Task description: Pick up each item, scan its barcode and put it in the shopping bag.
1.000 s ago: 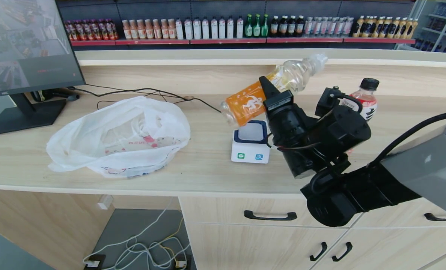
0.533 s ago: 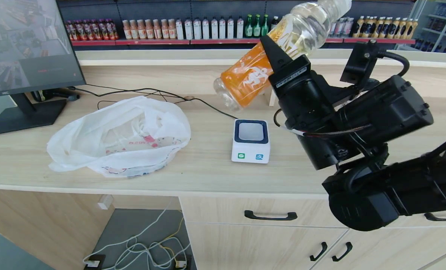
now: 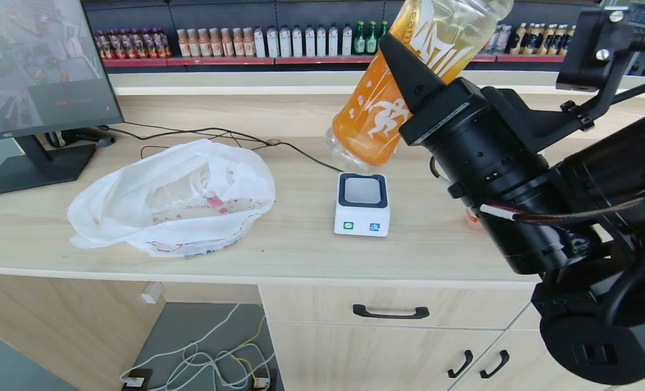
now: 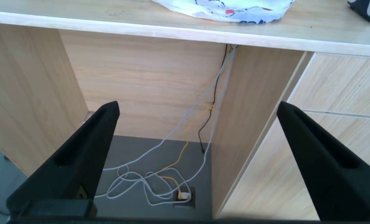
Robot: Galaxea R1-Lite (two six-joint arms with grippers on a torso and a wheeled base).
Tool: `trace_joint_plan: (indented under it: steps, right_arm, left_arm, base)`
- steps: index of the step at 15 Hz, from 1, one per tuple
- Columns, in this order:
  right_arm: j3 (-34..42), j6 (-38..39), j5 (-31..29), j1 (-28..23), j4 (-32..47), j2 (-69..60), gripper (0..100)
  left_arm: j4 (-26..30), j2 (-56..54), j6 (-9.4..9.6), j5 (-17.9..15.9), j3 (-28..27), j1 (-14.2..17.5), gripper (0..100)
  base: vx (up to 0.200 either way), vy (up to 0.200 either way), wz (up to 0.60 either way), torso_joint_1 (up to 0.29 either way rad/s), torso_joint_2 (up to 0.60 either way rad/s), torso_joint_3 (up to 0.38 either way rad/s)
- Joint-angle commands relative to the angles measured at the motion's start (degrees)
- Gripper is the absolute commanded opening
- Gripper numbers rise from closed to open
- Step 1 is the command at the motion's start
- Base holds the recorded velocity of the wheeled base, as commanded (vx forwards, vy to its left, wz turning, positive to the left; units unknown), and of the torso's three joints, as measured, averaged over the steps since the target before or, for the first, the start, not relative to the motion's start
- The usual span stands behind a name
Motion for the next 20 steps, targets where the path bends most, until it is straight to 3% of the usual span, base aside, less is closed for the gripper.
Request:
trace_joint_plan:
  steps: [1, 10, 18, 20]
  right_arm:
    - [6.5, -4.9, -0.1, 0.1, -0.1, -2.1, 0]
    - [13.9, -7.5, -0.2, 0.2, -0.1, -4.9, 0]
    - [13.8, -7.2, -0.1, 0.2, -0.1, -5.6, 0]
    - [14.0, -7.1, -0.1, 0.1, -0.1, -5.6, 0]
  left_arm:
    - [0.0, 0.0, 0.02, 0.0, 0.0, 0.0, 100]
    - [0.0, 0.0, 0.02, 0.0, 0.0, 0.0, 100]
    - [0.0, 0.0, 0.02, 0.1, 0.0, 0.0, 100]
    - [0.0, 0.0, -0.07, 0.0, 0.0, 0.0, 100]
  base:
    - [0.0, 0.0, 0.0, 0.0, 0.0, 0.0]
    - [0.0, 0.0, 0.0, 0.0, 0.0, 0.0]
    - [0.0, 0.0, 0.0, 0.0, 0.0, 0.0]
    - [0.0, 0.2, 0.0, 0.002, 0.0, 0.002]
